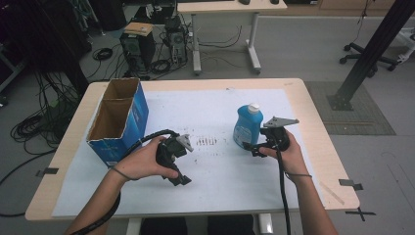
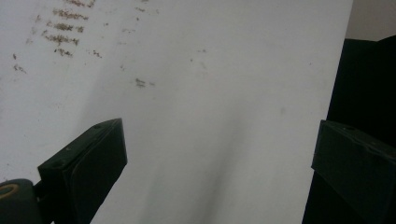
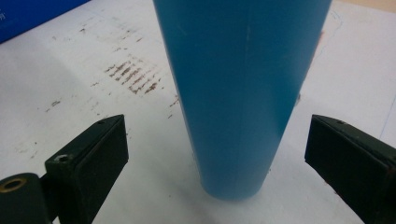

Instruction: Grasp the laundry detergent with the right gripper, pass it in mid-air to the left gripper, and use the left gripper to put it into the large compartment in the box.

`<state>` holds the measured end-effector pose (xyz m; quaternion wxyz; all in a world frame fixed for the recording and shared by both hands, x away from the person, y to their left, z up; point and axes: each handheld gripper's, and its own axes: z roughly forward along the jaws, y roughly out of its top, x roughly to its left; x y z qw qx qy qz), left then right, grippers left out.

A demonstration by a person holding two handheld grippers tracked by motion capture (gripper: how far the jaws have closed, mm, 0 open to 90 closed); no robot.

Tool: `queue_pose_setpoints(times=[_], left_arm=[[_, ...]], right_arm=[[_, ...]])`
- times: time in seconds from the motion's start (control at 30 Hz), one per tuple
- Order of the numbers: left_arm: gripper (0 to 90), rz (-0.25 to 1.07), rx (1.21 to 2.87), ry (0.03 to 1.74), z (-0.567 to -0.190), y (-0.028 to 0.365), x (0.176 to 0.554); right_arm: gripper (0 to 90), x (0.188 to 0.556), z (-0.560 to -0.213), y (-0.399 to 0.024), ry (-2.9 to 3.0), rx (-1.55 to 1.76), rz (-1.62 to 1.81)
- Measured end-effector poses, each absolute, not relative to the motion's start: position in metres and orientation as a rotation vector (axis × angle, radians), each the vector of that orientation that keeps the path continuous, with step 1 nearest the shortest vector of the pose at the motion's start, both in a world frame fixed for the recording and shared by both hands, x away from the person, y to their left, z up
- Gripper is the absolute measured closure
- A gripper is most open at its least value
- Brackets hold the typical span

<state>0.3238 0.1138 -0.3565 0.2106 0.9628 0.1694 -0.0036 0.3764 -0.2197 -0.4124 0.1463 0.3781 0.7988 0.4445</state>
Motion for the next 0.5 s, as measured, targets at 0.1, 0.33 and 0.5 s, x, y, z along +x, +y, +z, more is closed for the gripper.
queue_pose_setpoints(times=[0.1,0.33,0.5], left_arm=[[3.4,-0.009,2.674,0.470,-0.3559,0.1145,0.3239],[3.4,-0.011,2.673,0.468,-0.3570,0.1146,0.3242],[3.4,-0.014,2.676,0.465,-0.3571,0.1144,0.3246]], right_arm=[[5.0,0.3780,-0.4142,-0.2174,2.297,1.088,1.285],[4.9,0.3809,-0.4175,-0.2149,2.282,1.092,1.294],[4.7,0.3826,-0.4196,-0.2134,2.267,1.095,1.305]])
